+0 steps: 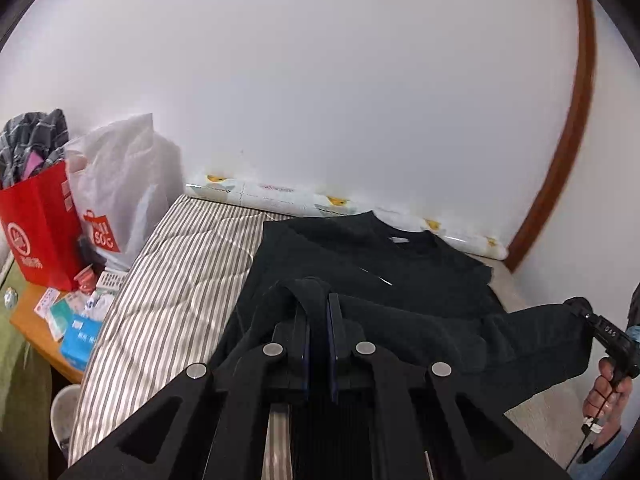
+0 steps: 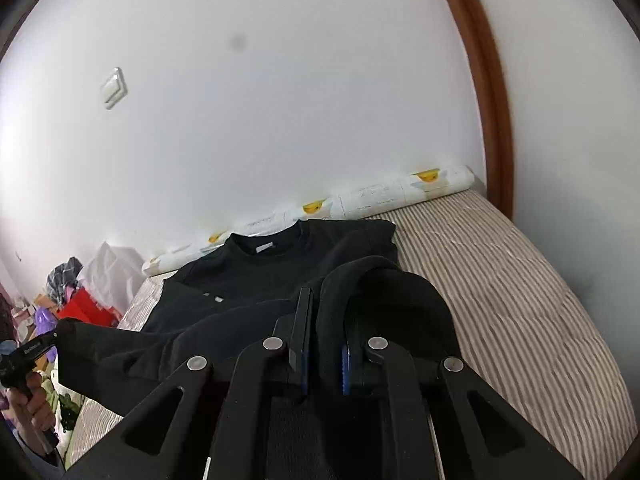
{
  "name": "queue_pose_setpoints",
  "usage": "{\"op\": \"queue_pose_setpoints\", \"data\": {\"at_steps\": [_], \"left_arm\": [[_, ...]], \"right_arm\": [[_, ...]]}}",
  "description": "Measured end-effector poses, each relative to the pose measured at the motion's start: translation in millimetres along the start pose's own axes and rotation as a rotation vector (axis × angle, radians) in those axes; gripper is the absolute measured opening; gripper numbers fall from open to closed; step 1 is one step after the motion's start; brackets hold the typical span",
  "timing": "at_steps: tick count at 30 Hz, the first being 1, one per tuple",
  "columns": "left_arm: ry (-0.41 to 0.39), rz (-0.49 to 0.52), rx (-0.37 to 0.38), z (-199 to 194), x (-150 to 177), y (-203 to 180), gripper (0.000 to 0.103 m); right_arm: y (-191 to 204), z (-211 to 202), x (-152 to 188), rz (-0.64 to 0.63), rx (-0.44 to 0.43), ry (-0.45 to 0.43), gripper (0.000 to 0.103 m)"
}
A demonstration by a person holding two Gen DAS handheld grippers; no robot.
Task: Fold small clothes
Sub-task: 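Lift the hem with both tools and fold it over toward the collar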
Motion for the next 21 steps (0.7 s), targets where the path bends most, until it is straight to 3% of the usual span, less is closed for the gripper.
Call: {"op": "queue_pose_setpoints", "data": {"at_steps": [4,10,16,21], "left_arm": [[0.035,0.030,-0.070,43,-17,-7,0.007],[0.098,0.043,-0.158,100,-17,-3,0.008],[0.139,0.020,-0.166,117,-14,7,0.012],[0.146,0.040,-0.187,112,-15,2,0.016]], "right_arm": [[-7,47,-12,0.005,0.060,0.059,0.011],[-25,113,-14,0.010,0.117,0.130,0.012],[-37,153,-8,0.002,0.174,0.213,0.015],[-35,143,-6,-0.019,0.198,0.219,0.024]]}}
Point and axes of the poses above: each gripper's, at about its wrist camera, not at the fingertips, and z roughly the way its jaws point, y to its left, x to its underside, the point moved 3 cm from there along z, roughly the way its jaws point, and after that the axes turned 10 degrees about y, right-handed, at the moved point
